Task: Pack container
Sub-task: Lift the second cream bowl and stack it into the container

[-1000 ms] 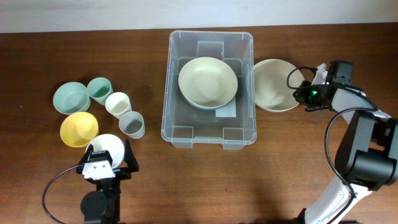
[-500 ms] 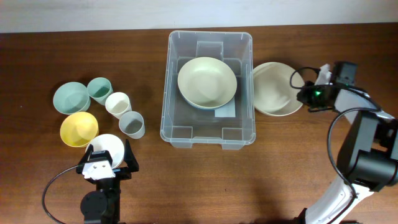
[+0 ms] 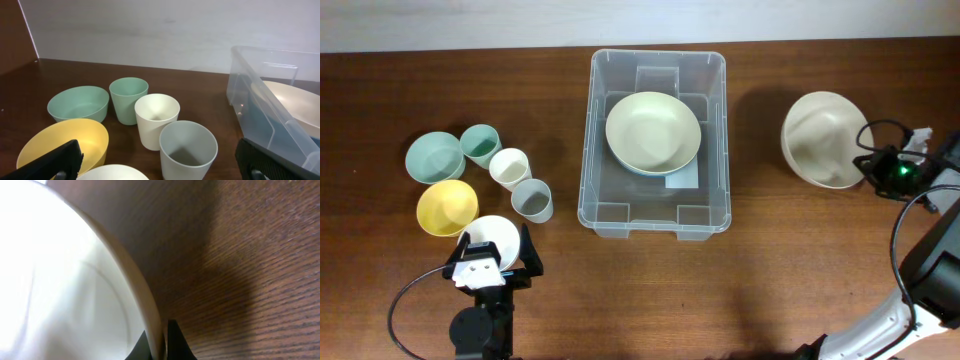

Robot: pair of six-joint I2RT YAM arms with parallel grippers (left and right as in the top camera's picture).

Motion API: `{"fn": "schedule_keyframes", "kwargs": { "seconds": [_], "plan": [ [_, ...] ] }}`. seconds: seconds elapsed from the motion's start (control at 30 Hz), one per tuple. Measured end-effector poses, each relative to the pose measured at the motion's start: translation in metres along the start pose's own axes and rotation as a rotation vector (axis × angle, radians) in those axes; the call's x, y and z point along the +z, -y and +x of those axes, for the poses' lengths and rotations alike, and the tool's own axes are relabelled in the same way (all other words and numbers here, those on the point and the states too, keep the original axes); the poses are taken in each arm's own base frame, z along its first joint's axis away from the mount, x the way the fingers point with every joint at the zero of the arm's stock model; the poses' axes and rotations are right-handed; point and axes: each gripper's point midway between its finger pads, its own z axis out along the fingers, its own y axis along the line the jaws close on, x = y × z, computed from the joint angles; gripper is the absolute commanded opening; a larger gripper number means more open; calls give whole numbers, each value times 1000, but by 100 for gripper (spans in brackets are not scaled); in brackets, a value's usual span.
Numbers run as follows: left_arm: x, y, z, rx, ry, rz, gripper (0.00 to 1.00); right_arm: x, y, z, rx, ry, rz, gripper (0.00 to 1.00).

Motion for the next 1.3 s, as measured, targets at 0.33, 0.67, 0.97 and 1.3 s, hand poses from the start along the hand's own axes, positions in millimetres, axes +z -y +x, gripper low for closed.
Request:
{"fn": "schedule_keyframes", "kwargs": {
  "seconds": [0.33, 0.67, 0.97, 1.3],
  "plan": [
    [0, 0, 0, 0, 0, 0, 100, -8, -88, 4, -167, -18, -36, 4],
    [0, 0, 0, 0, 0, 0, 100, -25, -275, 39, -611, 104, 32, 4],
    [0, 0, 0, 0, 0, 0, 100, 17, -333, 117, -866, 146, 209, 4],
    [0, 0, 0, 0, 0, 0, 100, 47, -324, 128, -897, 136, 277, 4]
  ]
}}
